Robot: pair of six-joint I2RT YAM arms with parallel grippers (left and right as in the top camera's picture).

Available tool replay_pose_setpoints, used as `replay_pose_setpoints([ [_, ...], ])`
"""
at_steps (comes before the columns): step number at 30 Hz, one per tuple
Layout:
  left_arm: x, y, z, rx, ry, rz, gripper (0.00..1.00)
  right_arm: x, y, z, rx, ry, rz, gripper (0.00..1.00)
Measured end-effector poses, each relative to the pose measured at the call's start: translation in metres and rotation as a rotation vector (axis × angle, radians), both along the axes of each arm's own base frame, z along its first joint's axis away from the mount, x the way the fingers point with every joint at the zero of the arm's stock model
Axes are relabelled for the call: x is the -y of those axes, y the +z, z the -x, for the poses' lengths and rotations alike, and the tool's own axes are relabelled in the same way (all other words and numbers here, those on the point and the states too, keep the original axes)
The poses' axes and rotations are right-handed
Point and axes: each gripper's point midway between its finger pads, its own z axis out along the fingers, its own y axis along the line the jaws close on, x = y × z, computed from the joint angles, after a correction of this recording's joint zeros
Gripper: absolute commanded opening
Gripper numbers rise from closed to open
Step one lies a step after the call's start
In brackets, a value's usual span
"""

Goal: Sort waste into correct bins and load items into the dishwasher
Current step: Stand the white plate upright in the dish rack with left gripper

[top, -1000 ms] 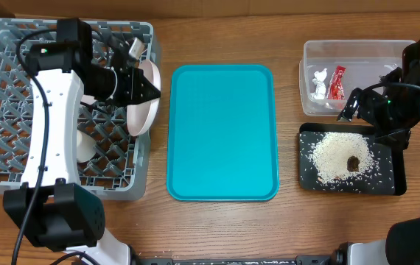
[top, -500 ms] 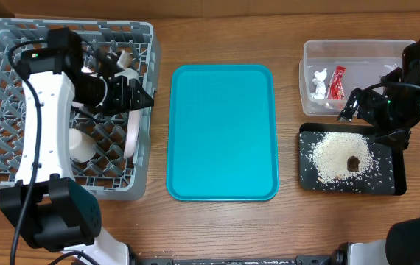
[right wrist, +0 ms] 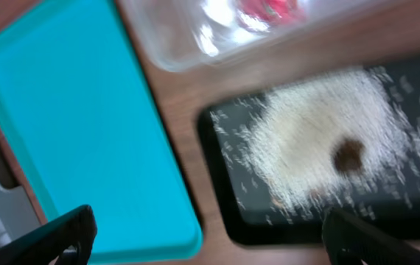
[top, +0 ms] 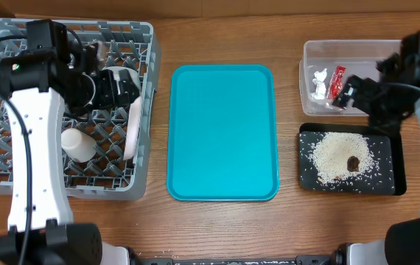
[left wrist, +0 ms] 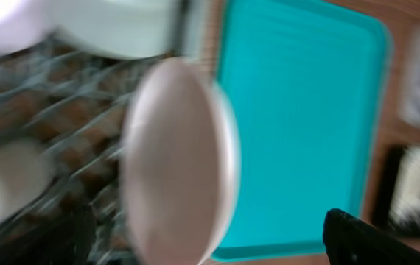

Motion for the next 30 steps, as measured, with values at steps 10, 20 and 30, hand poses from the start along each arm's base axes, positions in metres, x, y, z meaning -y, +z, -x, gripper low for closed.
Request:
replay_pose_setpoints([
  [10, -0.014, -0.030, 0.037, -0.255, 0.080, -0.133, 1.00, -0.082, 0.002, -0.032, 0.166, 0.303, 0.083, 1.00],
  [20, -0.009, -0.056, 0.070, -0.354, 0.039, -0.191, 1.00, -0.058, -0.013, -0.018, 0.054, 0.252, 0.073, 1.00],
  [30, 0.002, -0.040, 0.114, 0.054, 0.043, -0.211, 1.00, -0.055, -0.022, -0.001, 0.229, 0.235, 0.063, 1.00],
])
